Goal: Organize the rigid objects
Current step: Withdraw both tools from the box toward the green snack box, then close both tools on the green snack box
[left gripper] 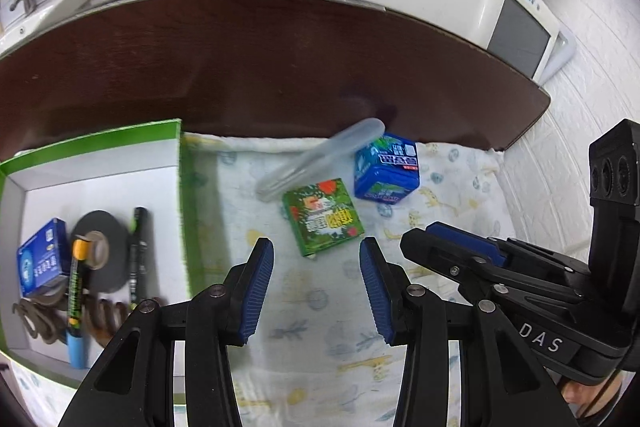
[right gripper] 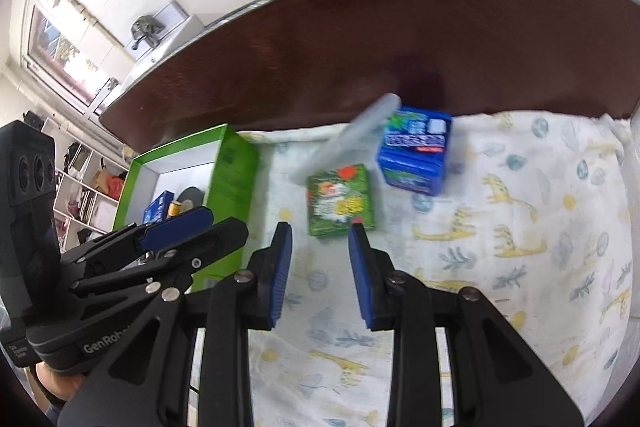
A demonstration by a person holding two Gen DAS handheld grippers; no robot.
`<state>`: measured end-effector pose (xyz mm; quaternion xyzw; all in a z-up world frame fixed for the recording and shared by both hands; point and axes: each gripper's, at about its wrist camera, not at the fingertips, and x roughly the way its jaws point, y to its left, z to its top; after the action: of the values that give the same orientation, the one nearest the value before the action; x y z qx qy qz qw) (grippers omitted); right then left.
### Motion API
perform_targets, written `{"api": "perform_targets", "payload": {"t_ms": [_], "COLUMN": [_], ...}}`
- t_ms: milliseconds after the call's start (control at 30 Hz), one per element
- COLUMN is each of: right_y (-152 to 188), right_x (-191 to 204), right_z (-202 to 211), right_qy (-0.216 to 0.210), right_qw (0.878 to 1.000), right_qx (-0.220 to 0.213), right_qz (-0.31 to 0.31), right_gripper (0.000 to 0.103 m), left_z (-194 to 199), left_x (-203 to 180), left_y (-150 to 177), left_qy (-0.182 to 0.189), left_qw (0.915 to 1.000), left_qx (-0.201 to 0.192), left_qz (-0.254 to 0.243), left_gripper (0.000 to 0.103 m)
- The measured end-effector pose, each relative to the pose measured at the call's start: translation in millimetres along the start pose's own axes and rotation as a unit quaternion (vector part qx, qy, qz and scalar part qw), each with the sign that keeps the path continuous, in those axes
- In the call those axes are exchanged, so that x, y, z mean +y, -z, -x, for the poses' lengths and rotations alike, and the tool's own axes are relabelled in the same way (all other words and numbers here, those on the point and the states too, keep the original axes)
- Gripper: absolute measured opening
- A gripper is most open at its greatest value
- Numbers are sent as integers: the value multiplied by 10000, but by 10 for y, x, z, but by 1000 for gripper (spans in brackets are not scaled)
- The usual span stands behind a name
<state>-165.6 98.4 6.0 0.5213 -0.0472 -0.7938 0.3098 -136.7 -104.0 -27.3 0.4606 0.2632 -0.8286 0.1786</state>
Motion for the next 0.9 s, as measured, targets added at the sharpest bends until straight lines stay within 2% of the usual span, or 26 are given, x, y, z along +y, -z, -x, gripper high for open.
{"api": "perform_targets", "payload": {"t_ms": [267,533,767,900], "right_y": [-32,-148,-233,-240], "right_x": [-354,-496,-564,-602], "right_z": [-202,-463,-636,-698], "right_qy": [-127,-209,-373,-435], "right_qw": [9993,9979,9961,9947], "right_qx": [205,414,576,671], "right_qz": [-291,-455,-560,-644], "right_gripper": [29,29,29,28], "left_z": [-357,-698,-816,-876], "left_x": [7,168,276,284], "left_y": [-60,-137,-175,-160], "left_qy": [-69,-121,-28,32], "left_qw": [9994,9973,9960,9954], "left_qx": [300,572,666,755], "left_qz": [185,435,600,585], "left_gripper": [45,45,45,35]}}
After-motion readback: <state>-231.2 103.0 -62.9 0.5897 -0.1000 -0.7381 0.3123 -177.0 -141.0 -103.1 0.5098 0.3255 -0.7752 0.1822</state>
